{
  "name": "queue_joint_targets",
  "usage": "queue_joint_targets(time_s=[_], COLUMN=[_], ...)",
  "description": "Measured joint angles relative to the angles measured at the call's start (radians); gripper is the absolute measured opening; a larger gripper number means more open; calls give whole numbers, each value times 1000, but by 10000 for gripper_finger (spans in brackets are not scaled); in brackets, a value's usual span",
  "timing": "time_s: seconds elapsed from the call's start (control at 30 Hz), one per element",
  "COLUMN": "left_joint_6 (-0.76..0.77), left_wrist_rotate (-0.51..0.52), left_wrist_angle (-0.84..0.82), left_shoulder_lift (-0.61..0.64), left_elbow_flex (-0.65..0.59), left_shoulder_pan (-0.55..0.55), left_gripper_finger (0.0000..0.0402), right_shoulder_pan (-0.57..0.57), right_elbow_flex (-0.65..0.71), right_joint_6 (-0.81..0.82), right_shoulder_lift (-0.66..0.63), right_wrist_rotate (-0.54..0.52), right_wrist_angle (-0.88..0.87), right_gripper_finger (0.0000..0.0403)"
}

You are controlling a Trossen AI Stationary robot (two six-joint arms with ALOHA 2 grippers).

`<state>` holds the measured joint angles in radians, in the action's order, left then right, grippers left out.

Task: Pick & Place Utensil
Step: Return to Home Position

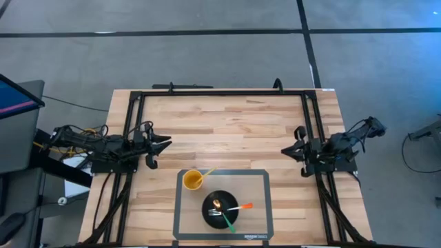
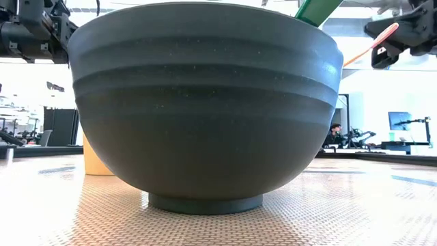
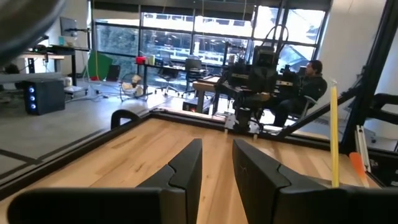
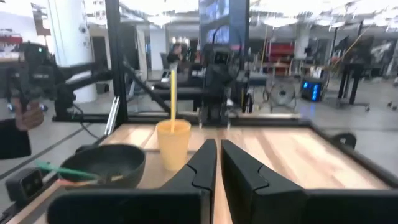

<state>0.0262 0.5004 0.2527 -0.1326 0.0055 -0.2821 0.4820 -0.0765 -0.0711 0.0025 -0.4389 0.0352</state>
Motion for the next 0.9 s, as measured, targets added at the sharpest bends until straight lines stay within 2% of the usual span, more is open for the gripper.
queue_joint_targets(time_s=[0.33,0.57,0.9], left_joint_6=[-15,-22,-22], left_wrist_rotate=[1,4,3], left_wrist_angle=[-5,-1,2], left_shoulder_lift=[0,0,-2], left_elbow_flex=[0,0,0], left_shoulder_pan=[0,0,0], left_gripper_finger=[90,90,90], right_shoulder_pan=[0,0,0], right_elbow_flex=[0,69,69], right_joint_6=[27,-28,-41], right_shoulder_lift=[0,3,2], right_wrist_rotate=[4,23,28], right_wrist_angle=[-28,73,71], right_gripper_finger=[17,17,17])
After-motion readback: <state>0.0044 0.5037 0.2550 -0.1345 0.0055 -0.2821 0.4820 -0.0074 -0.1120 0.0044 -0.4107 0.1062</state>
